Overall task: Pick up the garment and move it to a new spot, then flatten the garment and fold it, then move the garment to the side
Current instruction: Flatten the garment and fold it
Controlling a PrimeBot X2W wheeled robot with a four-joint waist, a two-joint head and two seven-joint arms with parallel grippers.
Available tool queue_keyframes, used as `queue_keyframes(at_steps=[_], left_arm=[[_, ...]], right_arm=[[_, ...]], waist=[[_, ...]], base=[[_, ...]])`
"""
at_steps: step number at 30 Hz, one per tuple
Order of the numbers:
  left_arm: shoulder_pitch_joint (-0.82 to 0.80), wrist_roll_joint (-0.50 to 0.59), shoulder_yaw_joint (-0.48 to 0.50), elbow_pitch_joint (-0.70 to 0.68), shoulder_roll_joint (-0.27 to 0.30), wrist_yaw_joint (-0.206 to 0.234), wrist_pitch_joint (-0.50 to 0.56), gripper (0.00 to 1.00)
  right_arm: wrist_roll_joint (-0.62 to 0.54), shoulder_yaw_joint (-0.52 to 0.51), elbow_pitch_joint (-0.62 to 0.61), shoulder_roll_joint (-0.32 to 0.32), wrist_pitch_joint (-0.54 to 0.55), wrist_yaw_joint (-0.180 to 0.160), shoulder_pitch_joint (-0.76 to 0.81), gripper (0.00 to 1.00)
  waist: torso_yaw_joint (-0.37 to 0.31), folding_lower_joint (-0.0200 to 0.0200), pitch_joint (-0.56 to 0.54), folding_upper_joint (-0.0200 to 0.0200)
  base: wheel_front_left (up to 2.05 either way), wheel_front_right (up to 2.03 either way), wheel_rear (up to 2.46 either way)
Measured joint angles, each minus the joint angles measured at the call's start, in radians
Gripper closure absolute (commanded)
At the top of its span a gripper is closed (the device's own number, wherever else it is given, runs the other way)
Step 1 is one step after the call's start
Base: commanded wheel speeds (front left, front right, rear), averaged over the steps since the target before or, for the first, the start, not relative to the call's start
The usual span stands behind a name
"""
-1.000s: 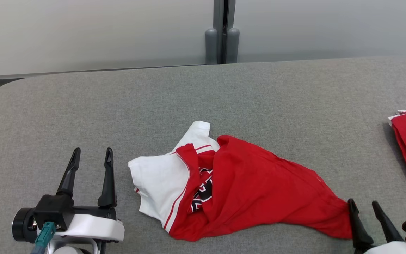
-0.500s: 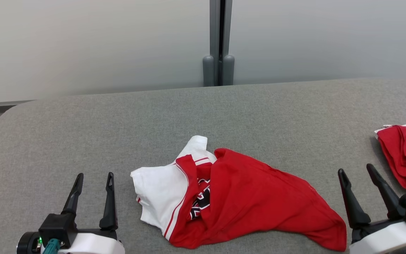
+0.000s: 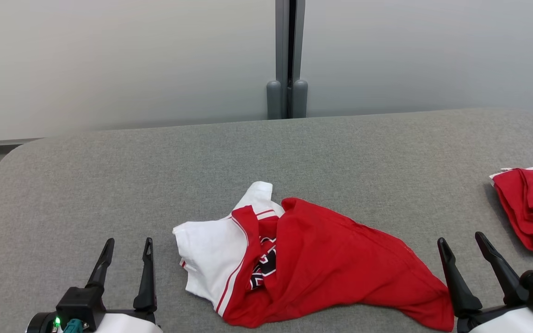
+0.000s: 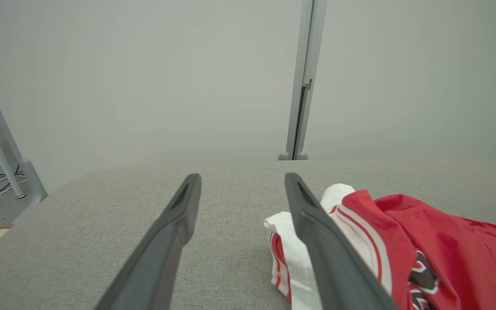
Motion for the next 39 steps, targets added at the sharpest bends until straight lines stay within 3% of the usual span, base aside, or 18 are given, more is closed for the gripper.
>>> queue_keyframes(at_steps=[13, 23, 35, 36, 37, 38, 39], left_arm=[[-0.014, -0.009, -0.016, 0.017, 0.005, -0.014, 0.013, 0.00], [-0.178, -0.069, -0.082, 0.147, -0.031, -0.123, 0.137, 0.00], [-0.326, -0.195, -0.059, 0.443, -0.090, -0.195, 0.258, 0.00], [-0.334, -0.202, -0.057, 0.455, -0.091, -0.202, 0.258, 0.18], [-0.340, -0.203, -0.056, 0.464, -0.091, -0.207, 0.256, 0.55], [-0.345, -0.205, -0.055, 0.471, -0.091, -0.214, 0.249, 1.00], [-0.351, -0.207, -0.055, 0.477, -0.091, -0.218, 0.244, 1.00]], right_arm=[[0.000, -0.003, 0.002, 0.011, -0.001, 0.000, 0.001, 0.00], [0.010, 0.023, 0.013, 0.011, -0.001, 0.000, -0.021, 0.00], [0.040, 0.035, 0.049, 0.011, -0.020, 0.000, -0.048, 0.00], [0.040, 0.036, 0.052, 0.011, -0.021, 0.000, -0.051, 0.00], [0.041, 0.038, 0.053, 0.011, -0.021, 0.000, -0.054, 0.00], [0.042, 0.038, 0.055, 0.011, -0.022, 0.000, -0.057, 0.00], [0.043, 0.038, 0.056, 0.011, -0.025, 0.000, -0.059, 0.00]], waist=[[0.015, 0.0000, 0.008, 0.0000], [0.005, 0.0000, 0.027, 0.0000], [-0.039, 0.0000, 0.079, 0.0000], [-0.041, 0.0000, 0.081, 0.0000], [-0.042, 0.0000, 0.083, 0.0000], [-0.043, 0.0000, 0.084, 0.0000], [-0.044, 0.0000, 0.085, 0.0000]], base=[[0.00, 0.00, 0.00], [0.00, 0.00, 0.00], [0.00, 0.00, 0.00], [0.00, 0.00, 0.00], [0.00, 0.00, 0.00], [0.00, 0.00, 0.00], [0.00, 0.00, 0.00]])
